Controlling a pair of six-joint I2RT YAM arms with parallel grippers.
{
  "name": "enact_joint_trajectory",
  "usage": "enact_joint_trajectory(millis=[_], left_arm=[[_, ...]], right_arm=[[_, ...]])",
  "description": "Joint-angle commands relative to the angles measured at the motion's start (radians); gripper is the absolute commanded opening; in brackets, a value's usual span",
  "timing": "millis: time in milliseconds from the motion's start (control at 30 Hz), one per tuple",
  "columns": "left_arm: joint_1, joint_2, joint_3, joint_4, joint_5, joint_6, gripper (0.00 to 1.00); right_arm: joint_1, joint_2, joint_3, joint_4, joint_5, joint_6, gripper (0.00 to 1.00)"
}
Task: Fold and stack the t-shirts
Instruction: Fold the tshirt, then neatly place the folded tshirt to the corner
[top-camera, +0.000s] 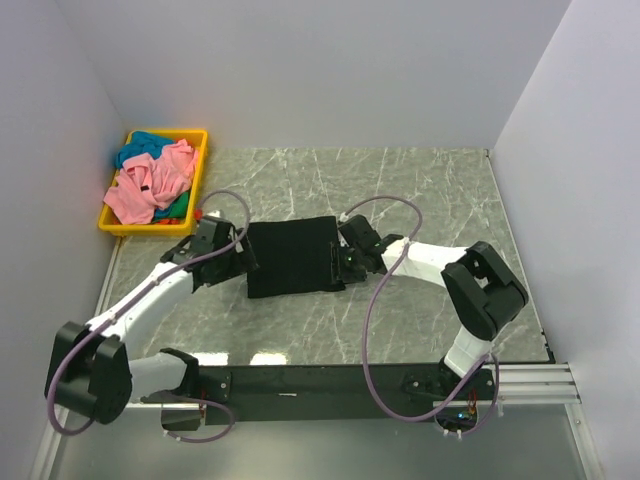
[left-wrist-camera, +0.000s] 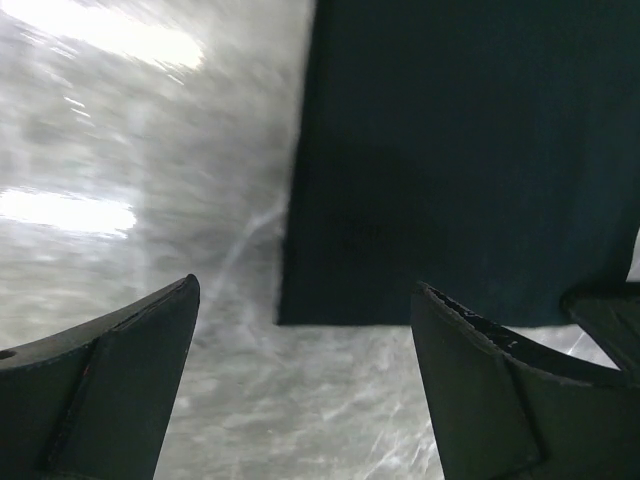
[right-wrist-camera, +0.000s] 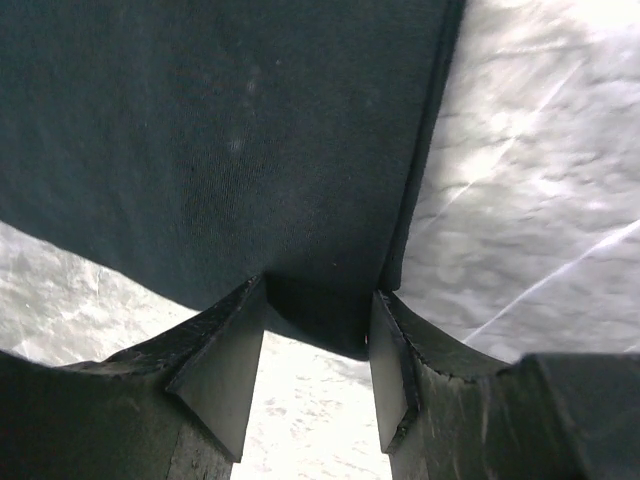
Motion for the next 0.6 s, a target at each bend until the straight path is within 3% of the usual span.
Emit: enact_joint_trajectory(millis=[0,200,467,567], left_arm=[[-0.041,0.042,0.006,0.042,0.018,-0.059,0.91],[-0.073,0.154,0.029,0.048,-0.030,-0.078,0.90],[-0.079,0.235,0.052,0.048,-0.057,-0.079,0.83],[-0.082,0.272,0.066,0.051,-0.051,-0.078,0.76]], right_arm=[[0.021,-0.004,0.034,-0.037,0.050,0.015,0.51],[0.012,-0.108,-0.017,-0.097,0.163,-0.019,0.53],[-0.045,-0.282,-0.138,-0.099,0.137,-0.017,0.55],[-0.058,-0.325,-0.164,-0.094,0.113,-0.016,0.55]])
